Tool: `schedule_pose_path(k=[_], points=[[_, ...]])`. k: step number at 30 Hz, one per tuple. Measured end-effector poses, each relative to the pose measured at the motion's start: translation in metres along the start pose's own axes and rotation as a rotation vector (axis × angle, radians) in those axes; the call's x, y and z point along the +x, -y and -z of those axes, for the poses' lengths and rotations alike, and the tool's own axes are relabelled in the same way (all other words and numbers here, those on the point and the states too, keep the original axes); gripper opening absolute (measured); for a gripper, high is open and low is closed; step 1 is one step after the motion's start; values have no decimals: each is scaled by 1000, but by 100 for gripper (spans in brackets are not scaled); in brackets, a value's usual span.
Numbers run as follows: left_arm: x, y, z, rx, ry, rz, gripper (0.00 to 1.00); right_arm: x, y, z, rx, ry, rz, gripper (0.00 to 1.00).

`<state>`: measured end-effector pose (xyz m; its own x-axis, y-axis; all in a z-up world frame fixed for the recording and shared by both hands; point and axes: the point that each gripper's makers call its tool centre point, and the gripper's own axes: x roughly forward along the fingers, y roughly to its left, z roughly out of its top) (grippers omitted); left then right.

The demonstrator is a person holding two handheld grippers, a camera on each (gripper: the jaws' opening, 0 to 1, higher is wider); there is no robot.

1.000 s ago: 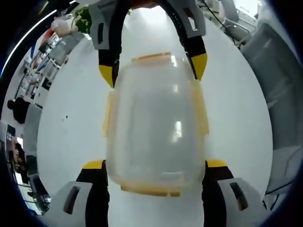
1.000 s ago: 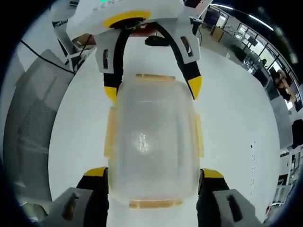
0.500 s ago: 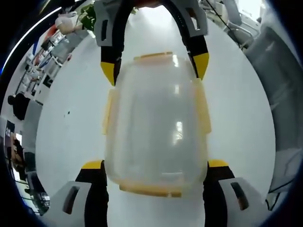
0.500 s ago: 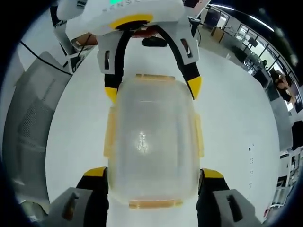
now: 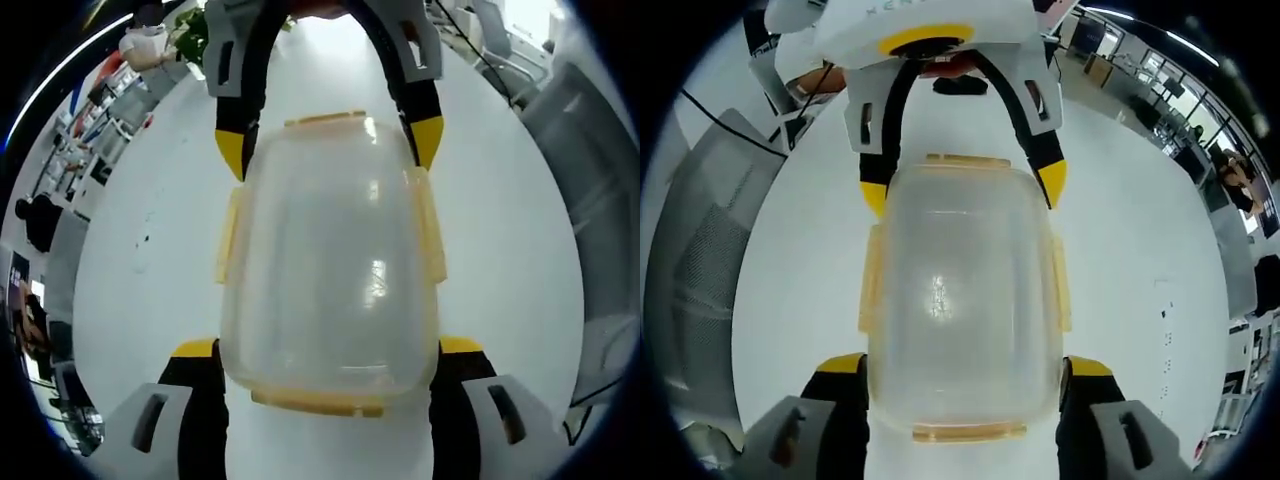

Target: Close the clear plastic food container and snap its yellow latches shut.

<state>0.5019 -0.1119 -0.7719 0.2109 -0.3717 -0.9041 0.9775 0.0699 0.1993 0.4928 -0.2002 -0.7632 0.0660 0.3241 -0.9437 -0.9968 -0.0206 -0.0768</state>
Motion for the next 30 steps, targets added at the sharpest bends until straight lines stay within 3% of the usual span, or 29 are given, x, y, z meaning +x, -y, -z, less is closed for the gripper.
schedule_pose_path(k=[6,9,16,23,30], points=[[0,2,2,18,-5,-9,83,0,-1,0,5,10,17,78],[-1,5,2,9,3,-3,86,-1,-5,-2,37,31,14,84],[-8,5,6,-67,37,-22,86,-7,-8,3,85,56,61,85],[-11,10,9,-175,85,-45,87,-11,-14,4,195,124,97,88],[-20,11,11,-218,110,-75,87,-15,-18,12,258,141,132,89]])
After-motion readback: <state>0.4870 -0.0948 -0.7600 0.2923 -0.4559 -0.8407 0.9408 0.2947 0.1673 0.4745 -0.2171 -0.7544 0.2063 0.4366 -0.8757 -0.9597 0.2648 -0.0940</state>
